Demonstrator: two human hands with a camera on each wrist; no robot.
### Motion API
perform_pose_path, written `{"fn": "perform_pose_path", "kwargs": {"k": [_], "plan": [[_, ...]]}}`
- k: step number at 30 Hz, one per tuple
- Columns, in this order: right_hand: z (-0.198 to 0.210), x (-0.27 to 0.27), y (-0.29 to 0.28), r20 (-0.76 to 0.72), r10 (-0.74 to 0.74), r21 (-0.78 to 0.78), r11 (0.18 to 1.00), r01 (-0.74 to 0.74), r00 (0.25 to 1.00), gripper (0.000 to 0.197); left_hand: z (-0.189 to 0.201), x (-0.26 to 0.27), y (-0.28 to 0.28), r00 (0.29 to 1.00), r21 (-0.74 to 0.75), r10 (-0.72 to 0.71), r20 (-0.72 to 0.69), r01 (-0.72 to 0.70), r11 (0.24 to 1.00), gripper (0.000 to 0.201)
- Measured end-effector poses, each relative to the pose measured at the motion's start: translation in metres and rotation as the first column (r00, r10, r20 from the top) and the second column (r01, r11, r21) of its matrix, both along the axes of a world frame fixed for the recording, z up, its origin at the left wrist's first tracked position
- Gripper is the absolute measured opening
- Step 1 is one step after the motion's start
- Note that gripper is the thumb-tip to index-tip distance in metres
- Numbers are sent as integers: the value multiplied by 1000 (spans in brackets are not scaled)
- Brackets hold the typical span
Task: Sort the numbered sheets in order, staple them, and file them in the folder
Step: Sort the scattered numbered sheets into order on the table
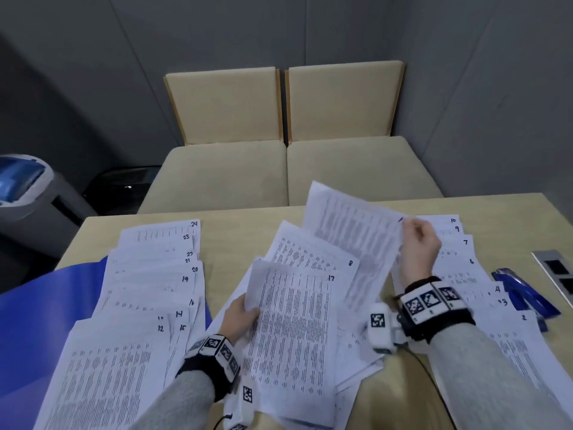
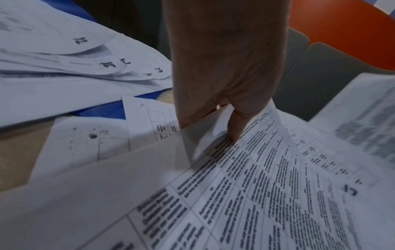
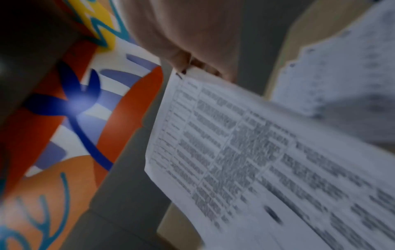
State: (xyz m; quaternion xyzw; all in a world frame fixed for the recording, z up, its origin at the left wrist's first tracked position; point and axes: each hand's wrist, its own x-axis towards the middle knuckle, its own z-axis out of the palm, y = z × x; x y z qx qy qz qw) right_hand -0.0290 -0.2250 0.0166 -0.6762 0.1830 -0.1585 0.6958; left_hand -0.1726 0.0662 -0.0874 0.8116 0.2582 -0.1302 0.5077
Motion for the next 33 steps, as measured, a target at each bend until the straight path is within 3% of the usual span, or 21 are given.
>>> {"fn": "perform_pose_path", "kwargs": {"k": [2, 6, 10, 13, 18, 21, 27, 30, 33], "plan": [[34, 3, -6, 143, -13, -99, 995, 28, 990, 13, 5, -1, -1, 999, -57, 14, 45, -12, 998, 14], [98, 4, -8, 383, 110, -233, 972, -19, 917, 23, 26, 5, -2, 984, -187, 56, 171, -23, 982, 9], [119, 20, -10, 458, 102, -127, 991, -49, 883, 17, 66, 16, 4, 966, -325, -36, 255, 121, 938, 17], [112, 26, -2, 365, 159, -57, 987, -148, 917, 13, 94, 28, 3, 948, -333, -72, 311, 180, 926, 25], [77, 13, 20, 40, 363, 46, 930, -364, 931, 16, 115, 49, -9, 896, -339, 72, 439, 90, 937, 23], [67, 1, 29, 0, 410, 224, 889, -400, 912, 20, 114, 54, -14, 884, -314, 116, 453, 37, 949, 22], [65, -4, 39, -38, 481, 399, 811, -428, 876, 21, 100, 53, -13, 860, -258, 239, 450, -131, 957, 17], [59, -7, 40, -26, 561, 469, 738, -486, 827, 12, 96, 49, -12, 851, -214, 238, 467, -152, 965, 16], [41, -18, 42, -170, 687, 366, 709, -602, 706, 25, 84, 41, -11, 881, -205, 209, 425, -131, 970, 20]]}}
